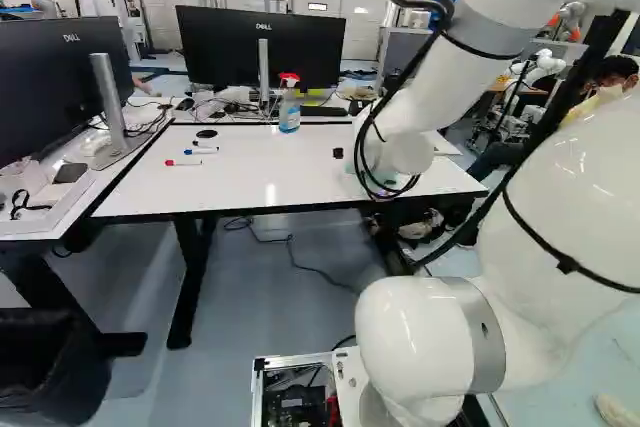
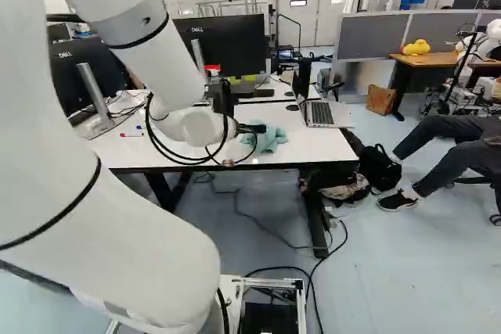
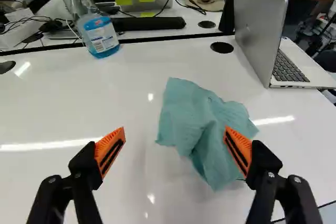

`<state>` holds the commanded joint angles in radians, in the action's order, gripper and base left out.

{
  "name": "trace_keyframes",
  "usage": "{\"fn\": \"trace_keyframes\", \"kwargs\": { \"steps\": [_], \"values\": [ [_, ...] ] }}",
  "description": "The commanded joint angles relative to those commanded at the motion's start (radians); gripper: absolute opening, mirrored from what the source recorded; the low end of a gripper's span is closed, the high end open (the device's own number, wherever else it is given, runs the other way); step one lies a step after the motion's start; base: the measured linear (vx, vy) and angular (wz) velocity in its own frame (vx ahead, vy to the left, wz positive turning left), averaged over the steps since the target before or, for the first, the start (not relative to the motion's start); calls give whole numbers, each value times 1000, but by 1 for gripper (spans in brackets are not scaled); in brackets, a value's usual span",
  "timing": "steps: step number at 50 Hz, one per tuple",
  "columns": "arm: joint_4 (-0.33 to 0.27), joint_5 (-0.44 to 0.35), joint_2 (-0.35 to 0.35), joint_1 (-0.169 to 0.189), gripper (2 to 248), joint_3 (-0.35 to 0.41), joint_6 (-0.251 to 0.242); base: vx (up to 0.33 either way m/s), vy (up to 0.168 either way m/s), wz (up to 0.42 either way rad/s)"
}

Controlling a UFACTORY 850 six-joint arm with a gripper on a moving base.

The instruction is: Clean the table with the green towel

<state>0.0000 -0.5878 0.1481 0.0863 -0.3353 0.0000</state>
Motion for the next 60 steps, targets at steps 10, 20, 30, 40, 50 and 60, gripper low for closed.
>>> {"fn": "trace_keyframes", "kwargs": {
  "steps": [10, 20, 30, 40, 50, 60],
  "values": [
    [0, -73, 34, -22, 247, 63, 0, 0, 0, 0],
    [0, -136, 63, -41, 247, 118, 0, 0, 0, 0],
    [0, -188, 87, -57, 247, 164, 0, 0, 0, 0],
    [0, -229, 105, -69, 247, 199, 0, 0, 0, 0],
    [0, -259, 119, -79, 247, 226, 0, 0, 0, 0],
    [0, -278, 128, -84, 247, 242, 0, 0, 0, 0]
  ]
}}
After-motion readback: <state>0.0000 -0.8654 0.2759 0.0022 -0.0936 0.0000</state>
